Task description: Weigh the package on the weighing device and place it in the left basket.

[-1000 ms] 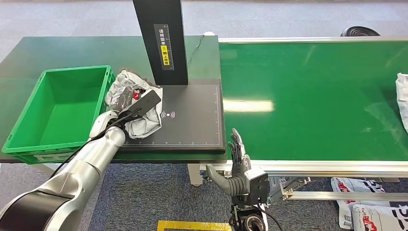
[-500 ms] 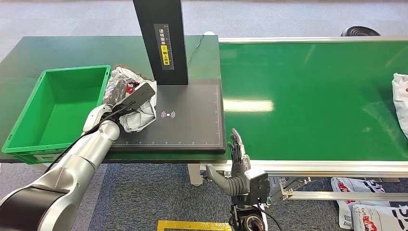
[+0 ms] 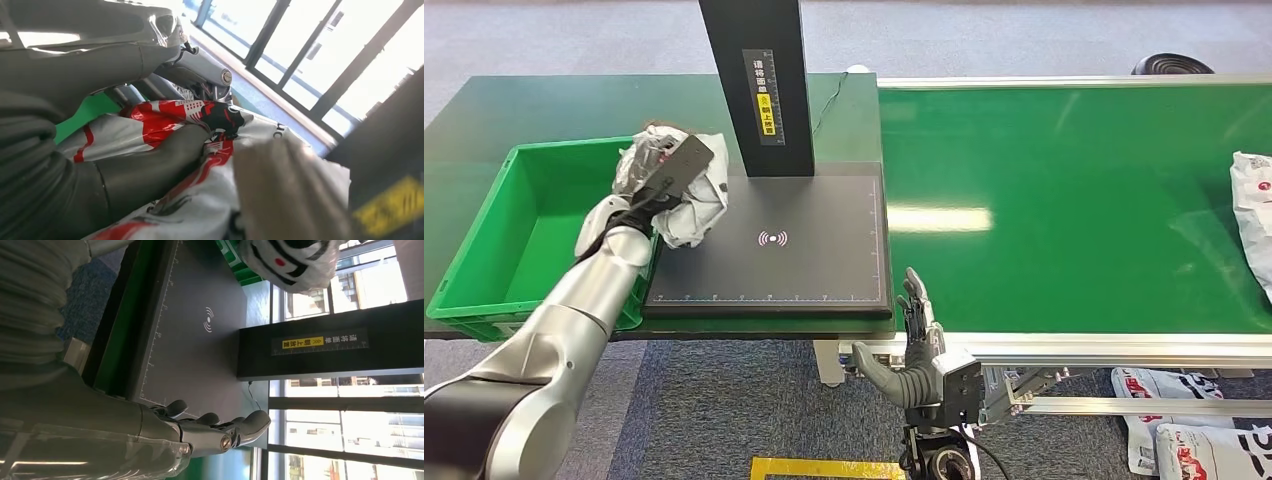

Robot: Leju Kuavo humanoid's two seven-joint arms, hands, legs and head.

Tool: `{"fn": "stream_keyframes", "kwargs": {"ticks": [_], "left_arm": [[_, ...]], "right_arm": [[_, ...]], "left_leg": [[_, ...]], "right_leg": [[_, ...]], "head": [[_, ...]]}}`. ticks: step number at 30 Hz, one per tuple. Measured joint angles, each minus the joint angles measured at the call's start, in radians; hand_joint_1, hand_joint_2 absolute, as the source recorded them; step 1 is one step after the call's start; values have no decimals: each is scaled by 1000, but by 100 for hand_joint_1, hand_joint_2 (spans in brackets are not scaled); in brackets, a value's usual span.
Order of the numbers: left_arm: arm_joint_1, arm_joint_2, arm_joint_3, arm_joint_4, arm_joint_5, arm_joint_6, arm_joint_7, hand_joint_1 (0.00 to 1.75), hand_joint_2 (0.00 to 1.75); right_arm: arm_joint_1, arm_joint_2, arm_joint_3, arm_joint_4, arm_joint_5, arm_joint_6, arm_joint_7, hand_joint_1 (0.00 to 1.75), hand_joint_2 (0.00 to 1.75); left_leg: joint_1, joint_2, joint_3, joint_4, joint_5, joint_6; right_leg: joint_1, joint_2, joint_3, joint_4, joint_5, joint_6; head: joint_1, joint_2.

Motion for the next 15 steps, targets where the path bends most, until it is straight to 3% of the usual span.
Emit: {"fn": "stream_keyframes", "kwargs": {"ticks": [7,15], "left_arm": [[-63,56,123,-16,71,-21,-17,175,175],[-87,81,168,-19,82,-15,-19,175,175]], "right_arm": [[12,0,0,0,6,-6,-2,0,175],[21,0,6,-3,7,-7,-2,0,175]], "left_leg": [[0,0,0,0,0,0],[0,0,-1,0,0,0]], "right_leg": [[0,0,-1,0,0,0],[0,0,-1,0,0,0]], "head": [[0,0],[0,0]]}}
